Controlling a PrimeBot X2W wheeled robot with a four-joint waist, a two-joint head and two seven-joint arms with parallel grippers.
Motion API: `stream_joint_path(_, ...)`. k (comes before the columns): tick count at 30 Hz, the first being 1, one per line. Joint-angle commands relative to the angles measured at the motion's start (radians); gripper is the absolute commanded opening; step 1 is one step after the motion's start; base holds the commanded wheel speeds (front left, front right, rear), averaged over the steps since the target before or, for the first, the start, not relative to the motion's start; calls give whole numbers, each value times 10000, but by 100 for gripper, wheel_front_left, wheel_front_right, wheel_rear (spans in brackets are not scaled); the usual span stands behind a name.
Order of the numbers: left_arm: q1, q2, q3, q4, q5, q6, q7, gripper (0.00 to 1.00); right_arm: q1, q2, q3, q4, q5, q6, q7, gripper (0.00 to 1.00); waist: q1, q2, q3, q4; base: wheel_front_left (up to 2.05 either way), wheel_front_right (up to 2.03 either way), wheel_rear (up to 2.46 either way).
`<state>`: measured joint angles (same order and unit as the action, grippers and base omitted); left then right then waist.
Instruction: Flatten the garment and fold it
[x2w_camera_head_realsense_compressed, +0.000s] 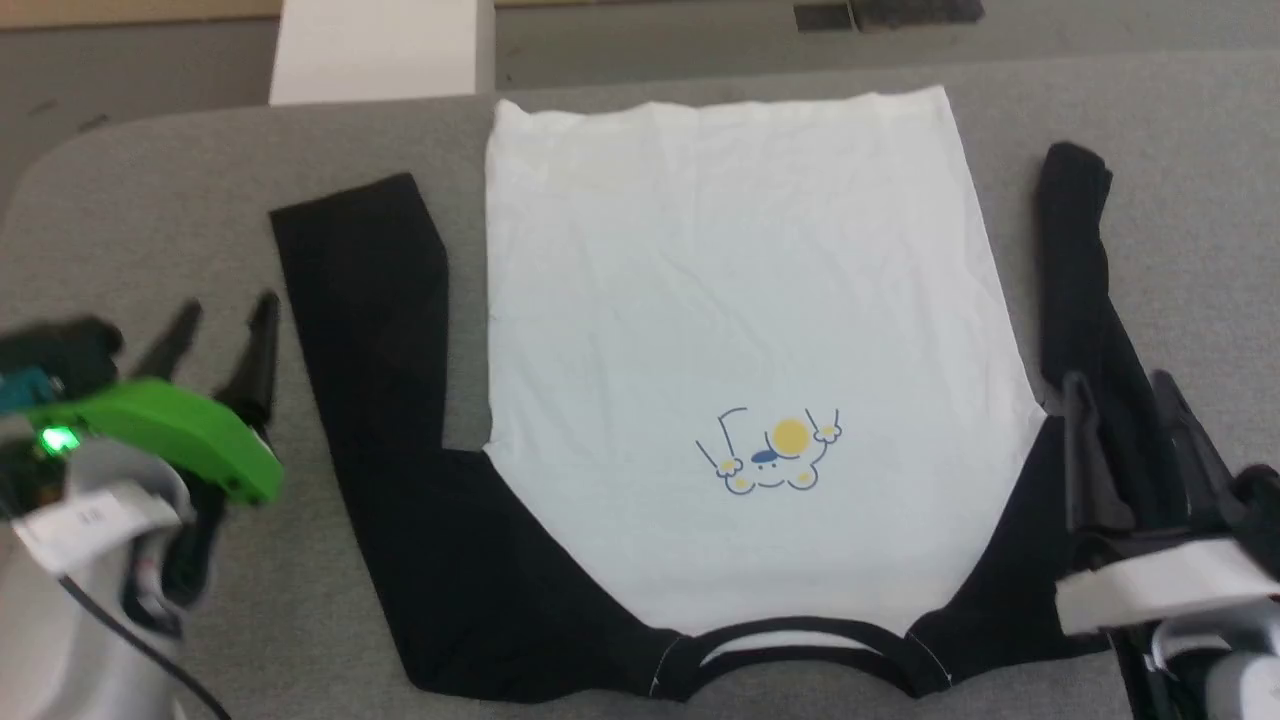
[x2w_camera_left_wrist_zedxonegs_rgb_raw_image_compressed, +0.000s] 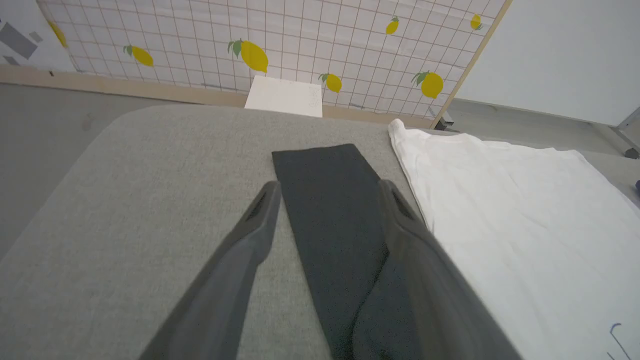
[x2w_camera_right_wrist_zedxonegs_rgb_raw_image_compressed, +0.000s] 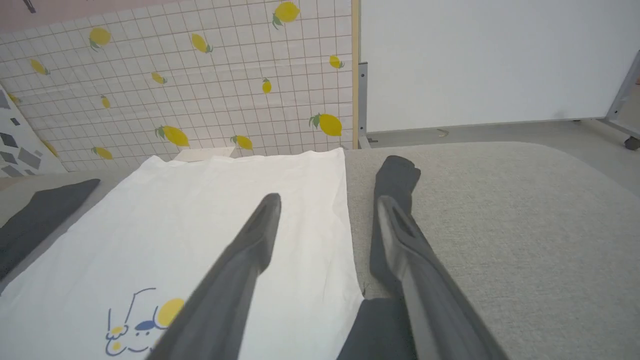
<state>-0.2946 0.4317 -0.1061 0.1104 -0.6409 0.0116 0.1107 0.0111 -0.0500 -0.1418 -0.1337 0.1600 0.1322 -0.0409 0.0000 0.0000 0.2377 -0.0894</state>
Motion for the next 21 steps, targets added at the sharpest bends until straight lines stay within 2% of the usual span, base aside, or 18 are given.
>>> stream_joint_path(1, -607, 312, -11, 243, 184, -164, 153, 100, -293, -3, 237, -54, -156, -15, -200, 100, 0, 0, 832, -503, 0, 0, 0)
stream_joint_path(6, -2304, 1118, -24, 1099, 207, -427, 1244, 100, -959, -3, 839, -62, -262, -15, -483, 100, 0, 0, 1620, -866, 0, 0, 0)
stream_joint_path(9, -3213, 1526, 71, 1647, -1, -389, 2232, 100, -1384, -3, 1121, -149, -219, -15, -533, 100, 0, 0, 2073, -1110, 0, 0, 0)
stream_joint_path(15, -4292, 2192, 314, 2228, -419, 6, 4054, 100, -1858, -3, 1455, -359, -26, -15, -633, 100, 0, 0, 2715, -1484, 0, 0, 0)
stream_joint_path(21, -4534, 2704, 153, 2086, -446, 325, 5497, 100, -1975, -3, 1503, -424, 63, -15, -772, 100, 0, 0, 3069, -1630, 0, 0, 0)
